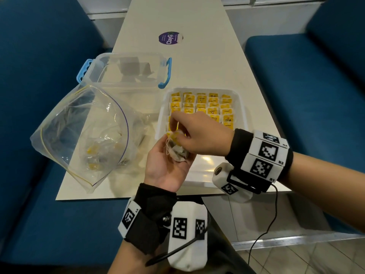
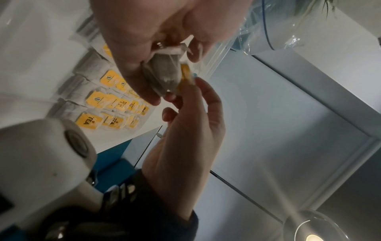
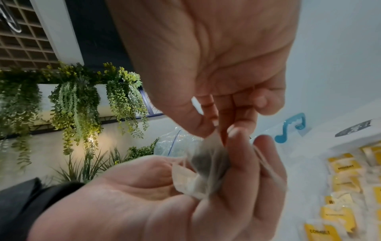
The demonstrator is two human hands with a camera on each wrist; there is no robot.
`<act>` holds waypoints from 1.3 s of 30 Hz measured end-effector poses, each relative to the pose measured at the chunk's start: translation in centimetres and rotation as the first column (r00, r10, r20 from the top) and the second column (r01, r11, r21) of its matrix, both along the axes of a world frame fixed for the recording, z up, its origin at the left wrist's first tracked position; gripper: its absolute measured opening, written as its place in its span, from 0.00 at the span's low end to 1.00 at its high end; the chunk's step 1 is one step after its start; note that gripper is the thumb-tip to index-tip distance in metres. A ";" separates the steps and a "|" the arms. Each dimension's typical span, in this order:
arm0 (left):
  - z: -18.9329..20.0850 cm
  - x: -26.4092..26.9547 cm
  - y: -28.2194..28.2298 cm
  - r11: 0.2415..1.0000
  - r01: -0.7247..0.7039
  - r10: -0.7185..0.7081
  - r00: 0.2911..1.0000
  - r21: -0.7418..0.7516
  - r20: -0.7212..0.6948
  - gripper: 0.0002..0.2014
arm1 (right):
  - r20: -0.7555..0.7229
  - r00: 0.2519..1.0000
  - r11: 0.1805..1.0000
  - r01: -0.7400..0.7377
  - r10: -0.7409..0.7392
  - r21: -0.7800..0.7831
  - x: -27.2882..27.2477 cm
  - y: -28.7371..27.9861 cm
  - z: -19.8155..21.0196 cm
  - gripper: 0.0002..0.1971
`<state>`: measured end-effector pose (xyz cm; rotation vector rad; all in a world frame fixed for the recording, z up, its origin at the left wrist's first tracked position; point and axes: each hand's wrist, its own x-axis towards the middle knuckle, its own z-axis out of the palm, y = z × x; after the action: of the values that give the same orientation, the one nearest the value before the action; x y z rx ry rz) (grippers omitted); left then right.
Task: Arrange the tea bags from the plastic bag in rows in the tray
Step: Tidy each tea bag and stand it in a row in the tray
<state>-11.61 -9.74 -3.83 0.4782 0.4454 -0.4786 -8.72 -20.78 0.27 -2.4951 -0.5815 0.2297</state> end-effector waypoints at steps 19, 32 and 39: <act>-0.6 0.0 0.5 0.997 -0.083 0.082 0.987 -0.001 -0.136 0.09 | -0.069 0.958 0.899 0.285 -0.279 0.332 0.1 -3.5 2.5 0.05; -1.2 -0.1 2.6 0.986 -0.169 0.167 0.977 -0.003 -0.134 0.10 | -0.347 0.916 0.977 0.159 -0.199 -0.141 2.9 -4.1 -3.2 0.08; -1.4 -0.2 3.0 0.983 -0.180 0.177 0.977 -0.016 -0.121 0.10 | -0.473 0.865 0.974 0.072 -0.169 -0.217 4.0 -2.9 -4.6 0.11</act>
<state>-11.79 -6.77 -5.20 0.3806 0.5906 -0.3397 -4.69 -23.72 -4.37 -2.4997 -0.1946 0.8773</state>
